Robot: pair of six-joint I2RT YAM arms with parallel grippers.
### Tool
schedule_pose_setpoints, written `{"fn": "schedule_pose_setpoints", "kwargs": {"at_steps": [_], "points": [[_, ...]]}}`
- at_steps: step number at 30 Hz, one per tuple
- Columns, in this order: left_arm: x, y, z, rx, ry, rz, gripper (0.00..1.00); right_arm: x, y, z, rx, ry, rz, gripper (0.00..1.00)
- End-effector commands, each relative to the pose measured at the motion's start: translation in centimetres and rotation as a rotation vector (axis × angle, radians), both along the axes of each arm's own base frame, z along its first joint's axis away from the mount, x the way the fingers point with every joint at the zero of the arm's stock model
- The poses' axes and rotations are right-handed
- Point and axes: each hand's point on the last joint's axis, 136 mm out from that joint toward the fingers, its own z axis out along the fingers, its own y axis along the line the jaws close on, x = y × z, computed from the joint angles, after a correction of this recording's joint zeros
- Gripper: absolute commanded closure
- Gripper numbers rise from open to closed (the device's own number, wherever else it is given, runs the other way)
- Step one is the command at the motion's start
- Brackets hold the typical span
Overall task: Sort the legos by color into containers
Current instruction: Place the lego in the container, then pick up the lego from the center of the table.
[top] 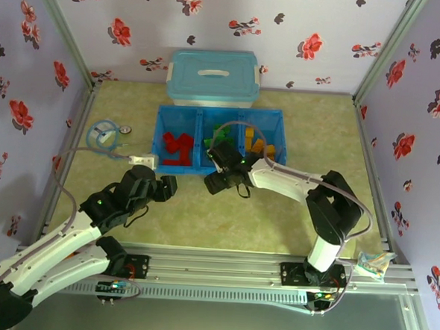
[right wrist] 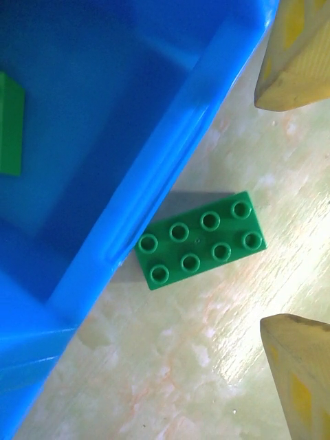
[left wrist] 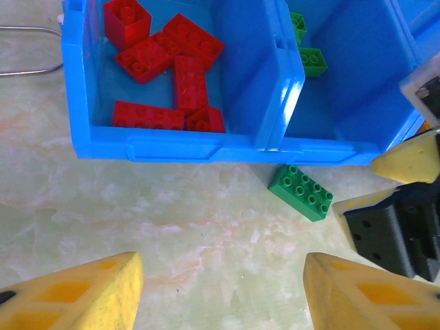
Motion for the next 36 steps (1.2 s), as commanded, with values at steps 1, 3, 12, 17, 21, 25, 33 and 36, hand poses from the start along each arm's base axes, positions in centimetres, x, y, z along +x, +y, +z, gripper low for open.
{"fn": "schedule_pose_setpoints", "kwargs": {"at_steps": [1, 3, 12, 17, 21, 25, 33, 36], "points": [[0.0, 0.3, 0.0, 0.010, -0.007, 0.011, 0.37, -0.4, 1.3, -1.2, -0.003, 0.019, 0.046, 0.22], [0.0, 0.3, 0.0, 0.009, -0.007, 0.013, 0.37, -0.6, 1.7, -1.7, -0.012, 0.026, 0.058, 0.22], [-0.4, 0.6, -0.4, 0.008, -0.004, 0.015, 0.37, -0.5, 1.8, -4.1, -0.075, 0.039, 0.058, 0.24], [-0.6, 0.8, -0.6, 0.006, -0.001, 0.019, 0.37, 0.0, 2.3, -4.8, -0.091, 0.034, 0.055, 0.25], [-0.6, 0.9, -0.6, 0.007, 0.000, 0.021, 0.38, 0.3, 2.6, -5.1, -0.101, 0.033, 0.056, 0.27], [-0.7, 1.1, -0.7, 0.010, 0.000, 0.024, 0.38, 0.0, 2.8, -5.1, -0.116, 0.025, 0.062, 0.32], [-0.6, 1.0, -0.7, 0.005, -0.006, 0.026, 0.38, -1.1, 2.3, -5.5, -0.183, 0.003, 0.063, 0.52], [-0.6, 1.0, -0.7, 0.005, -0.006, 0.025, 0.38, -1.4, 2.3, -5.4, -0.193, -0.002, 0.062, 0.62]]}}
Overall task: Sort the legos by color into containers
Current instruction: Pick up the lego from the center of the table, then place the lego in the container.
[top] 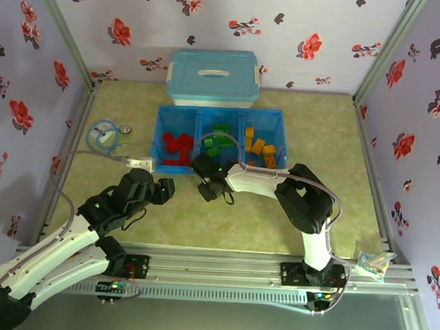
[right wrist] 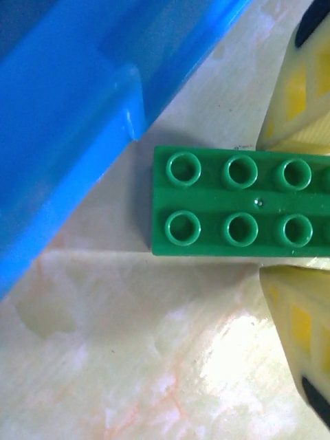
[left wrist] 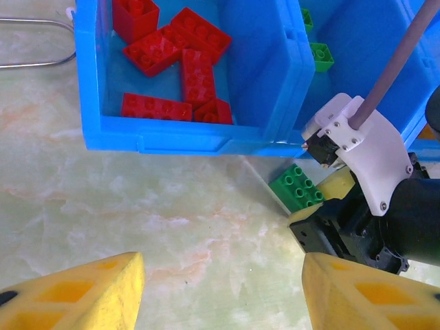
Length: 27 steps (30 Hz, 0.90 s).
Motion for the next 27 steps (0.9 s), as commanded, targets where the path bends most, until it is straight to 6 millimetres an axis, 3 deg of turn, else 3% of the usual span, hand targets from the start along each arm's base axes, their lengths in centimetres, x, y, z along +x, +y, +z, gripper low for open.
{"fn": "schedule_pose_setpoints", "kwargs": {"at_steps": [1, 6, 14, 19, 27], "points": [[0.0, 0.3, -0.1, 0.000, -0.007, 0.021, 0.38, -0.2, -0.6, -0.1, -0.055, -0.017, -0.014, 0.64], [0.0, 0.4, -0.1, 0.005, -0.007, 0.020, 0.38, -0.8, -0.6, 0.9, -0.051, -0.039, -0.018, 0.73], [0.1, 0.4, 0.1, 0.006, -0.018, 0.017, 0.38, -0.5, -0.8, 5.4, 0.008, -0.130, -0.020, 0.75], [0.0, 0.4, 0.5, -0.003, -0.030, 0.017, 0.39, 1.0, -0.9, 9.3, 0.028, -0.223, -0.022, 0.76], [-0.1, 0.6, 1.2, -0.006, -0.046, 0.013, 0.39, 4.7, -1.4, 13.7, 0.051, -0.292, -0.069, 0.76]]}}
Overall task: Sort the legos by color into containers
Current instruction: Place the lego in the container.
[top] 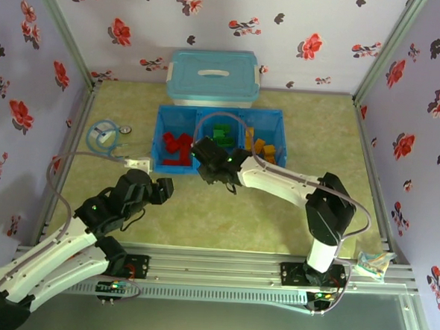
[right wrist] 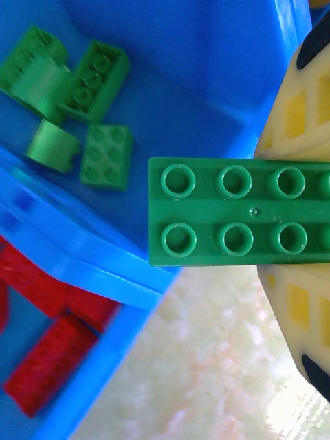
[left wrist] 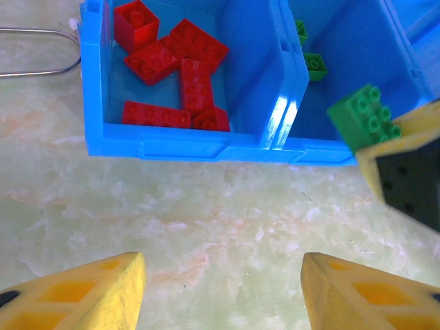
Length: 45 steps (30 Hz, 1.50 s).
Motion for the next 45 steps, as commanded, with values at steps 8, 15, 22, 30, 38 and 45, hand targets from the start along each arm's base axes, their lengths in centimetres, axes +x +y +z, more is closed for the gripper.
{"fn": "schedule_pose_setpoints", "kwargs": {"at_steps": [8, 15, 22, 30, 38, 45], "points": [[-0.1, 1.0, 0.3, 0.042, -0.019, 0.020, 0.39, 5.6, -1.9, 4.1, 0.042, -0.016, -0.078, 0.74], [-0.5, 1.8, 0.4, 0.055, -0.020, 0.039, 0.39, 9.2, -2.2, 3.4, 0.052, 0.022, -0.143, 0.69], [-0.8, 2.5, 0.4, 0.060, -0.029, 0.055, 0.39, 9.5, -1.8, 3.6, 0.078, 0.038, -0.151, 0.29], [-0.5, 2.6, 0.7, 0.073, -0.050, 0.060, 0.38, 8.1, -3.0, 4.6, 0.122, 0.010, -0.156, 0.25], [0.1, 3.4, 1.8, 0.108, -0.093, 0.095, 0.34, 7.0, -5.1, 6.3, 0.154, -0.068, -0.179, 0.20], [0.9, 4.0, 2.8, 0.163, -0.128, 0.127, 0.25, 6.8, -9.0, 9.1, 0.157, -0.227, -0.286, 0.01]]}}
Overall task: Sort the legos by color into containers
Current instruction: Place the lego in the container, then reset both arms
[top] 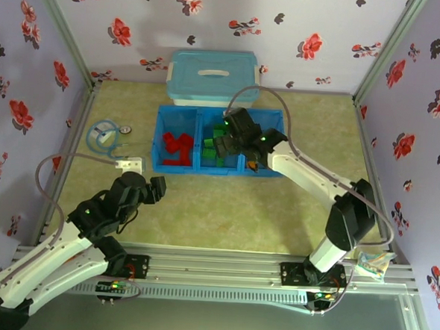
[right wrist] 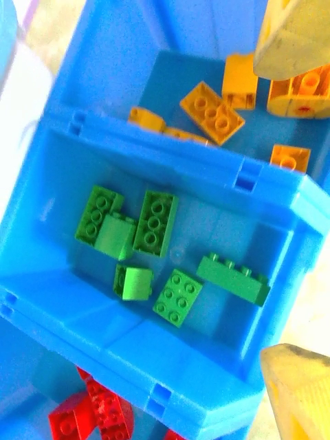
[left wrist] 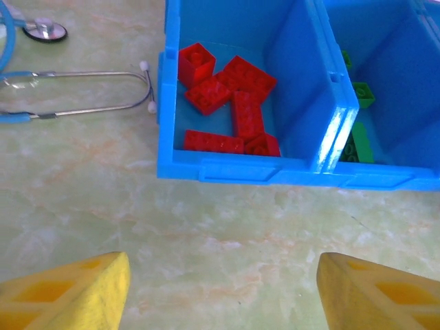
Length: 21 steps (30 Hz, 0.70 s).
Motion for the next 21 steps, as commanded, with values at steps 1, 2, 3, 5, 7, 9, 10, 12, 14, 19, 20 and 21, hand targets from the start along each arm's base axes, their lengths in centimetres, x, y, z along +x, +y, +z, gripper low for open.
{"fn": "schedule_pose_setpoints", "kwargs": {"at_steps": [1, 2, 3, 5, 7, 9, 10, 12, 14, 19, 20, 21], "points": [[0.6, 0.8, 1.9, 0.052, -0.051, 0.031, 0.24, 0.5, -2.1, 2.7, 0.018, -0.128, -0.094, 0.01], [0.7, 0.8, 2.0, 0.061, -0.055, 0.033, 0.23, 0.4, -2.5, 3.2, 0.021, -0.141, -0.099, 0.01], [0.8, 0.9, 2.2, 0.068, -0.059, 0.036, 0.21, 0.2, -3.0, 3.5, 0.020, -0.157, -0.104, 0.01], [1.1, 0.8, 2.6, 0.080, -0.069, 0.036, 0.19, -0.1, -3.9, 4.1, 0.012, -0.191, -0.118, 0.01], [1.3, 0.9, 3.0, 0.091, -0.086, 0.040, 0.17, -0.2, -5.4, 4.9, 0.002, -0.251, -0.161, 0.01], [1.6, 0.8, 3.4, 0.101, -0.103, 0.038, 0.16, -0.6, -6.4, 5.2, 0.004, -0.290, -0.176, 0.01], [1.7, 0.9, 3.7, 0.107, -0.113, 0.040, 0.15, -0.9, -6.7, 5.3, 0.011, -0.309, -0.165, 0.01], [1.9, 0.9, 4.1, 0.119, -0.131, 0.042, 0.14, -1.5, -7.3, 5.9, 0.032, -0.350, -0.160, 0.01], [2.1, 1.2, 4.5, 0.141, -0.149, 0.047, 0.08, -2.1, -8.0, 6.2, 0.052, -0.393, -0.152, 0.01], [2.4, 1.9, 5.3, 0.189, -0.186, 0.074, 0.05, -3.7, -10.1, 7.4, 0.079, -0.498, -0.164, 0.01], [2.5, 2.0, 5.4, 0.198, -0.190, 0.077, 0.05, -3.9, -10.6, 7.5, 0.071, -0.507, -0.172, 0.01], [2.5, 2.1, 5.6, 0.207, -0.197, 0.081, 0.05, -4.2, -11.1, 7.7, 0.063, -0.520, -0.179, 0.01]]}}
